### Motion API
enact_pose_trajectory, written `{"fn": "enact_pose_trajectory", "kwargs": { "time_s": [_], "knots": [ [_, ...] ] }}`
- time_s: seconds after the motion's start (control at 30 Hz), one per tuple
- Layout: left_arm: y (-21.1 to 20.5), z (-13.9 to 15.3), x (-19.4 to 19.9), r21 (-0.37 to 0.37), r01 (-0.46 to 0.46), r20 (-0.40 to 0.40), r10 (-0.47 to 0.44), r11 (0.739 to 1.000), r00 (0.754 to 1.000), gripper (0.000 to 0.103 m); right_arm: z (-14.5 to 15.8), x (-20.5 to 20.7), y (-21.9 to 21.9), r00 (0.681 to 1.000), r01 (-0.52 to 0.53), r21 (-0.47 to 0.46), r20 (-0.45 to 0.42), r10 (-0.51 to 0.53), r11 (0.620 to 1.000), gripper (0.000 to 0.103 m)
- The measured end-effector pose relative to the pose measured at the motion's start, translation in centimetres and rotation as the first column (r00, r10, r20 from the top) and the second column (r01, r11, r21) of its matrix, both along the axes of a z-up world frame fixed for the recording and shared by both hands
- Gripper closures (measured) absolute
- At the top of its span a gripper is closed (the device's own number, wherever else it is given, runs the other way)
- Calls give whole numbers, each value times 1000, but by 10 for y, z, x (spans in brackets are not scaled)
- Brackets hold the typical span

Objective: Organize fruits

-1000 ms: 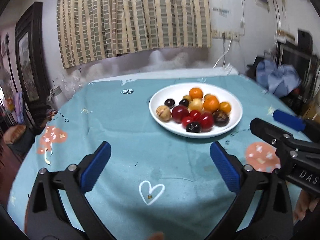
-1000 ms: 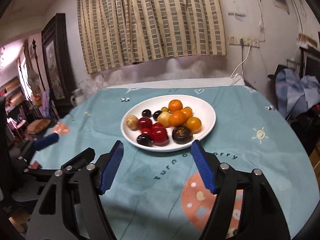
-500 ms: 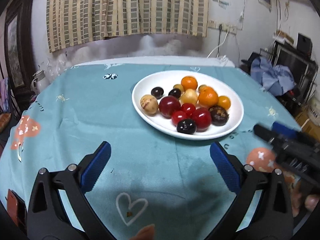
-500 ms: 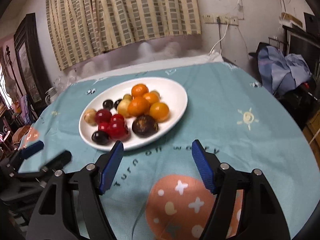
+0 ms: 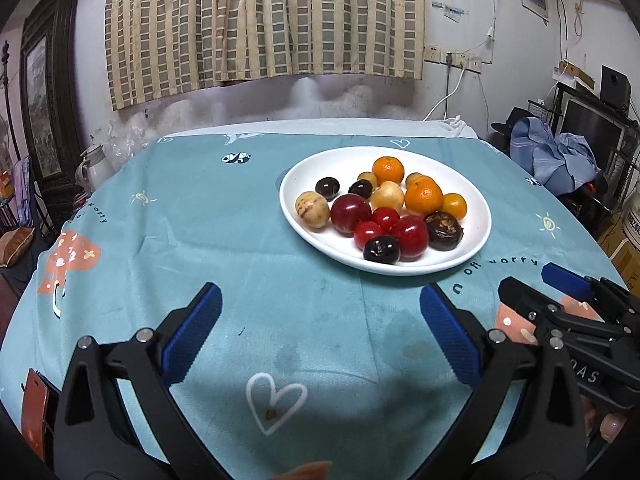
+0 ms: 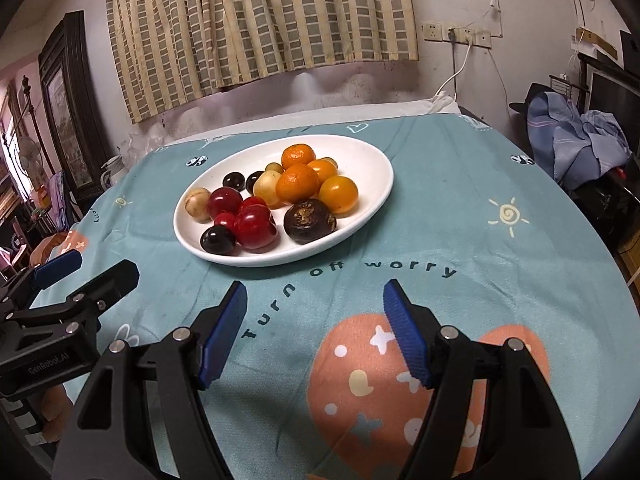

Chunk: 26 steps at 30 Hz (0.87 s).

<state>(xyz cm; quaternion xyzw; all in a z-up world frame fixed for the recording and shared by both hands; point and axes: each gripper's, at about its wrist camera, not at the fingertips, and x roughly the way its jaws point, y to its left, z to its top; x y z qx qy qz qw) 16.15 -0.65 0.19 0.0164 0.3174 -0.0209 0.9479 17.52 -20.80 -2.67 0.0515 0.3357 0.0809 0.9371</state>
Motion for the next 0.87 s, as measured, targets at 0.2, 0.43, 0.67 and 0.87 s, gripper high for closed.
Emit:
{"fn": "enact_pose_trajectory", "kwargs": {
  "time_s": [0.2,0.43,0.67,0.87],
  "knots": [
    [-2,-1,-1,11,7,-1,-7,1000,1000,2,-1,0,4,1000,-15,-17,-3,15,1000,32],
    [0,-1,-1,-6,7,-5,-7,1000,1000,2,-1,0,5,1000,-17,-17,-5,17,1000,32],
    [4,2,-2,-29,2,13,-2,1000,1000,2,-1,-1,7,1000,-22,-17,-6,22,1000,32],
    [1,2,-2,6,2,12,-2,1000,1000,2,1,-2,9,1000,-25,-17,-5,25,1000,32]
  ]
}}
